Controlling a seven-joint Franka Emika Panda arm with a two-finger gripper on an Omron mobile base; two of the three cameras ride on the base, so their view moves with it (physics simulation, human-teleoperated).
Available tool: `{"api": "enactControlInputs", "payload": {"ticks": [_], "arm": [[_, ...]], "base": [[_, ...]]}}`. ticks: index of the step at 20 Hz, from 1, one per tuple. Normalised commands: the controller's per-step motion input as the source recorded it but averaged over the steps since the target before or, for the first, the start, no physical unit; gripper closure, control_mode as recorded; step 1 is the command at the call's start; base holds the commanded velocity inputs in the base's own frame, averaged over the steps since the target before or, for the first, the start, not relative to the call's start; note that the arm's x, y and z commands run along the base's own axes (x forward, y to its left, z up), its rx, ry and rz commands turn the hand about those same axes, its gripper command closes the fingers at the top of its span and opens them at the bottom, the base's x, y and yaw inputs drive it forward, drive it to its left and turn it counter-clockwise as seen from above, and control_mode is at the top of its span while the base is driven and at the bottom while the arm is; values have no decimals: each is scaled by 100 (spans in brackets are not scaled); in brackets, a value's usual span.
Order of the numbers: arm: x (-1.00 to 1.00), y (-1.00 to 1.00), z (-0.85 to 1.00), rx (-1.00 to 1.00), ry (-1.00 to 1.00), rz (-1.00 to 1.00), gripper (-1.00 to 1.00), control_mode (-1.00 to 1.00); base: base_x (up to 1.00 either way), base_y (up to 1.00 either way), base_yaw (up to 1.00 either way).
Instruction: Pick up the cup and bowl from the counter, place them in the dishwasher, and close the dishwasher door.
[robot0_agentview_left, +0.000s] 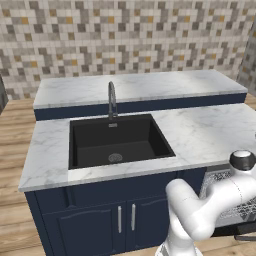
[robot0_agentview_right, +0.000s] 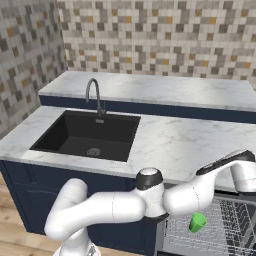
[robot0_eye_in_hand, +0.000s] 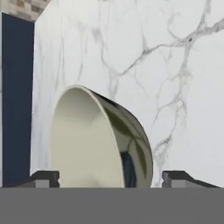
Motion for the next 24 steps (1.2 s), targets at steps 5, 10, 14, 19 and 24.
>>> {"api": "enactControlInputs", "payload": {"ticks": [5,10,14,19,24], "arm": [[5,-16,-5,1,0,0,100,-100],[0,0,0,4,0,0,100,-100],[-1,9,0,1,0,0,100,-100],[-31,54,0,0,-1,1,100,-100],[-56,90,0,0,-3,3,100,-100]], "base": [[0,0,0],[0,0,0],[0,0,0],[0,0,0],[0,0,0]]}}
